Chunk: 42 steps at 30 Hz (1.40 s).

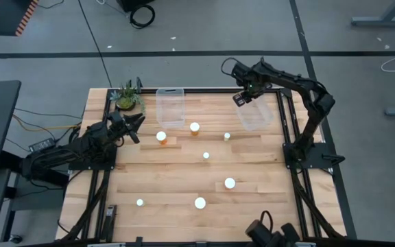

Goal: Pick and place medicine bottles into bin by pill shape (circle, oval)
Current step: Put the small orange pill bottle into the right transparent bin

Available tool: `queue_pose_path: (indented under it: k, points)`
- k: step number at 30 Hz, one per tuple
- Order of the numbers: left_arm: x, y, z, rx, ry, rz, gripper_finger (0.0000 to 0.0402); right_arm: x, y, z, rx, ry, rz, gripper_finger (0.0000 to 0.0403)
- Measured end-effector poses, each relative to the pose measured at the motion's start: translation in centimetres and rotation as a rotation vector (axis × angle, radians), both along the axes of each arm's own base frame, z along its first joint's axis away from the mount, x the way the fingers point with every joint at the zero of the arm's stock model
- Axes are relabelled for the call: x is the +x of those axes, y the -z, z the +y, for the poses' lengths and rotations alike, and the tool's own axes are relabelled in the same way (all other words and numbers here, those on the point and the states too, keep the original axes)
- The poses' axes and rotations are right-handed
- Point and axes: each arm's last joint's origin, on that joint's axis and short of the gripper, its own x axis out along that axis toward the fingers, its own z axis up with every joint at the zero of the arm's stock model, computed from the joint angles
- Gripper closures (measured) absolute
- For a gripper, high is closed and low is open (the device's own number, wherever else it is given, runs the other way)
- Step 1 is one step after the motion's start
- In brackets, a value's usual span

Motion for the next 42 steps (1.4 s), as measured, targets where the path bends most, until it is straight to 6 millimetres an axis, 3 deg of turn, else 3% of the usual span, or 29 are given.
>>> queue_pose_path:
  k: [15,42]
  points:
    - [0.0,0.0,0.0,0.000,0.001,-0.001,0.0294,-1.2,4.1,0.2,0.017,-0.001,0.000,0.0276]
    - [0.0,0.0,0.0,0.000,0.000,0.000,0.0294,-1.2,4.3,0.3,0.030,-0.012,-0.001,0.0248]
